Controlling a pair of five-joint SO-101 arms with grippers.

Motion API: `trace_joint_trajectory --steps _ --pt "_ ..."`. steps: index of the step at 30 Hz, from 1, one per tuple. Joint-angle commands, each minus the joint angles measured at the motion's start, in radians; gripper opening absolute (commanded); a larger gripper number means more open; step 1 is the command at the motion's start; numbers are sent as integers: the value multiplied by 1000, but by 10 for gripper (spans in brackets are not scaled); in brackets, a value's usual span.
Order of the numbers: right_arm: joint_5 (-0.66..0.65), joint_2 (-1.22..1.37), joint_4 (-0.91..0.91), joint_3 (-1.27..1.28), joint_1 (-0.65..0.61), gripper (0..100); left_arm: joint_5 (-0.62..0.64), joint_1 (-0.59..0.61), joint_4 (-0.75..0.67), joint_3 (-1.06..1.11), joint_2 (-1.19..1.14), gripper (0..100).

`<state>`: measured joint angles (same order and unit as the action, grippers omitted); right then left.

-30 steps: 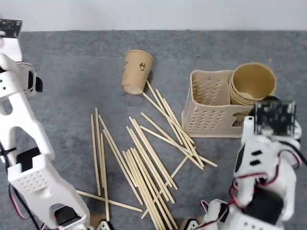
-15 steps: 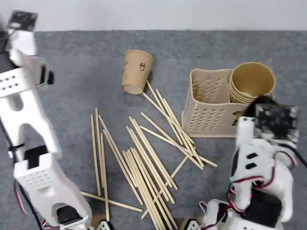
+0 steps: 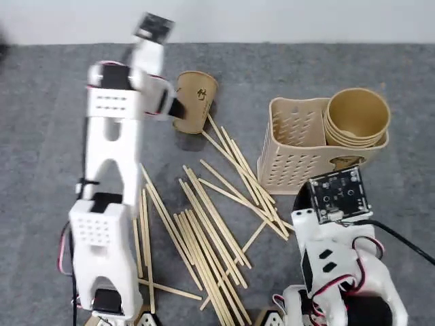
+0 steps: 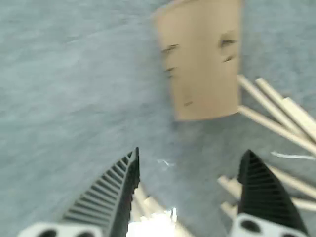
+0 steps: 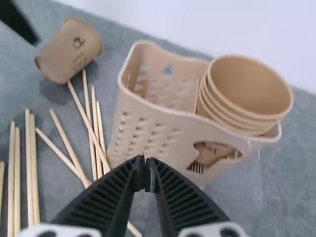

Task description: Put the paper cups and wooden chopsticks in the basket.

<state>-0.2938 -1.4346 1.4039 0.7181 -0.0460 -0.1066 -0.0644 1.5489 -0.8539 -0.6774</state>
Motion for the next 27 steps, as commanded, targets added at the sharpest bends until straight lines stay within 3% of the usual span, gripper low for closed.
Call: trace_joint_trajectory --steps 1,9,14,21,27 --pt "12 -8 4 35 -13 11 41 -40 -112 -47 -41 323" --pt "12 -8 -97 196 -8 11 55 -49 -255 -47 -150 326" --pt "12 -8 -102 199 -12 11 57 -41 -284 -47 -196 363" --pt "12 -8 -94 201 -12 11 57 -37 -390 -47 -293 360" --pt "14 -8 -94 201 -12 11 49 -32 -396 -47 -331 348"
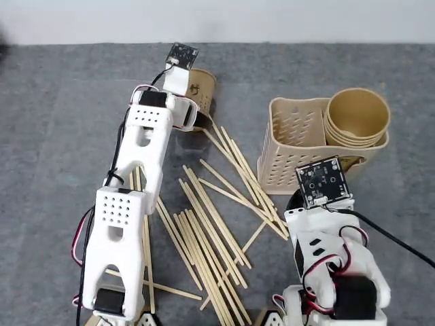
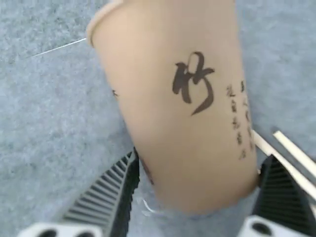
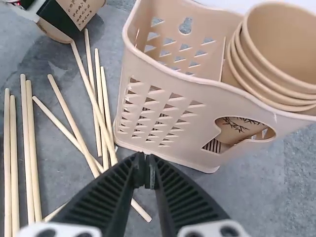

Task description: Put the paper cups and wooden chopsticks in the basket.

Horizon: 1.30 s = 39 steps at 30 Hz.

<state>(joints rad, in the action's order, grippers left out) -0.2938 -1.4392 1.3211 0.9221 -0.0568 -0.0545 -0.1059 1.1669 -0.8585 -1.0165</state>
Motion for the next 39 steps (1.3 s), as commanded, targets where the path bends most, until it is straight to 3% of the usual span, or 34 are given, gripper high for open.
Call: trace_joint_trajectory --steps 1,5,9,19,24,30,39 --pt "14 -4 -12 -3 -1 11 -3 9 -12 -42 8 334" --pt "14 -4 -10 -3 -1 10 -44 11 49 -77 55 289" --pt "14 -4 -10 -3 2 10 -117 0 203 -165 101 272" --pt "14 -4 -8 -8 4 10 -124 0 577 -509 123 272" --pt "12 -4 8 -20 5 12 -123 11 592 -605 138 272" --pt "8 -4 99 -137 7 12 -149 17 592 -432 310 272" --pt "5 -4 128 -199 7 12 -173 -21 585 65 868 272"
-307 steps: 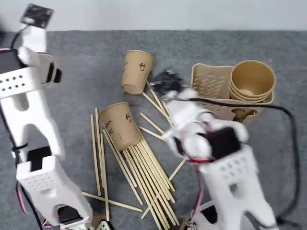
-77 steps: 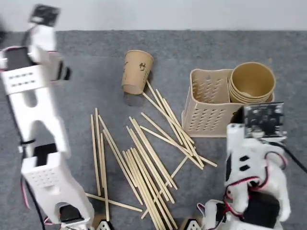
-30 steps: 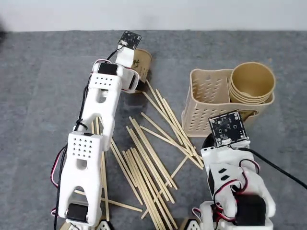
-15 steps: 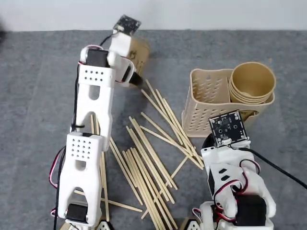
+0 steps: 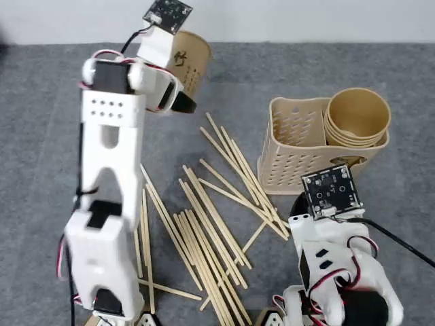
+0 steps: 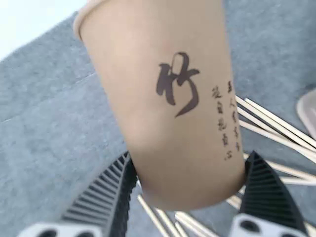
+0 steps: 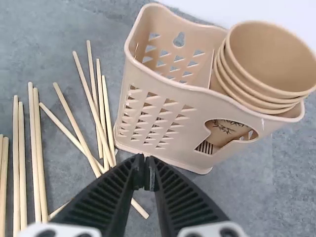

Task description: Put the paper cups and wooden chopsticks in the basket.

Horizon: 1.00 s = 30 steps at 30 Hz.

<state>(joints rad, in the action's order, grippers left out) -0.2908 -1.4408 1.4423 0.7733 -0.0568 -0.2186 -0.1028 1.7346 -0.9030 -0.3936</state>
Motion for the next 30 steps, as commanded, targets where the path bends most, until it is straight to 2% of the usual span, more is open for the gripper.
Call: trace_joint_trajectory --steps 1,7,12,15,17,21,27,30 --pt "2 -2 7 -51 7 12 -8 -43 15 151 301 272" --pt "6 -2 8 -54 10 12 -11 -133 2 397 611 272" --pt "2 -2 8 -130 102 14 -12 -215 0 622 841 272" --pt "0 16 50 -221 105 62 -12 -235 -48 776 971 272" --pt "-2 47 94 -287 74 90 -12 -233 -94 894 1063 272" --pt "-60 168 197 -433 -19 68 -28 -227 -224 1176 1263 272" --pt "-63 346 326 -652 -189 69 -64 -226 -423 1618 1625 272" --pt "-63 409 352 -732 -271 69 -64 -226 -476 1778 1801 272"
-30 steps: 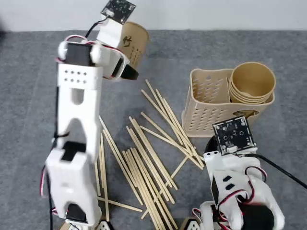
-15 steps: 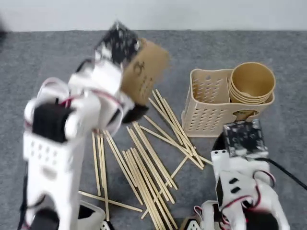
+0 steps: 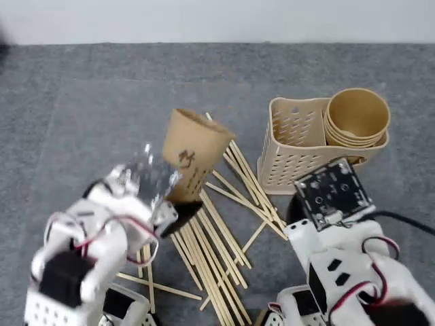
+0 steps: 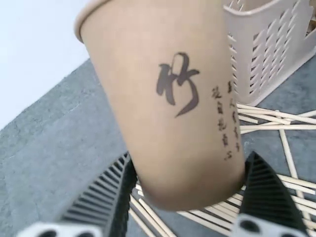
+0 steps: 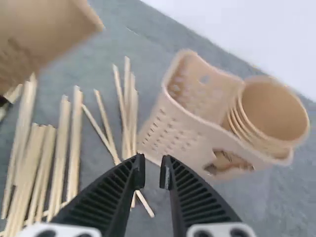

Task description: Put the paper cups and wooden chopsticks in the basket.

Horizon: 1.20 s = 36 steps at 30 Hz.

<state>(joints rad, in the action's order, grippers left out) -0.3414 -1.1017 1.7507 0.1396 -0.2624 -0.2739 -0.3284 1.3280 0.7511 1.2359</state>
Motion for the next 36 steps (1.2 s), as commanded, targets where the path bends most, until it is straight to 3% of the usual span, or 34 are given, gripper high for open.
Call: trace_joint_trajectory --steps 1,5,11,20,26,36 --pt "-12 87 44 -112 -88 69 -9 0 -78 165 226 272" --pt "-12 150 44 -135 -176 72 -9 0 -80 286 397 272" --pt "-15 170 45 -135 -312 171 -11 0 -80 441 578 272" --pt "-23 171 44 -135 -621 176 -37 0 -80 484 583 272" --pt "-141 180 41 -135 -644 176 -37 -9 -80 479 583 272" --pt "-157 216 -21 -135 -644 176 -37 -15 -80 470 583 272"
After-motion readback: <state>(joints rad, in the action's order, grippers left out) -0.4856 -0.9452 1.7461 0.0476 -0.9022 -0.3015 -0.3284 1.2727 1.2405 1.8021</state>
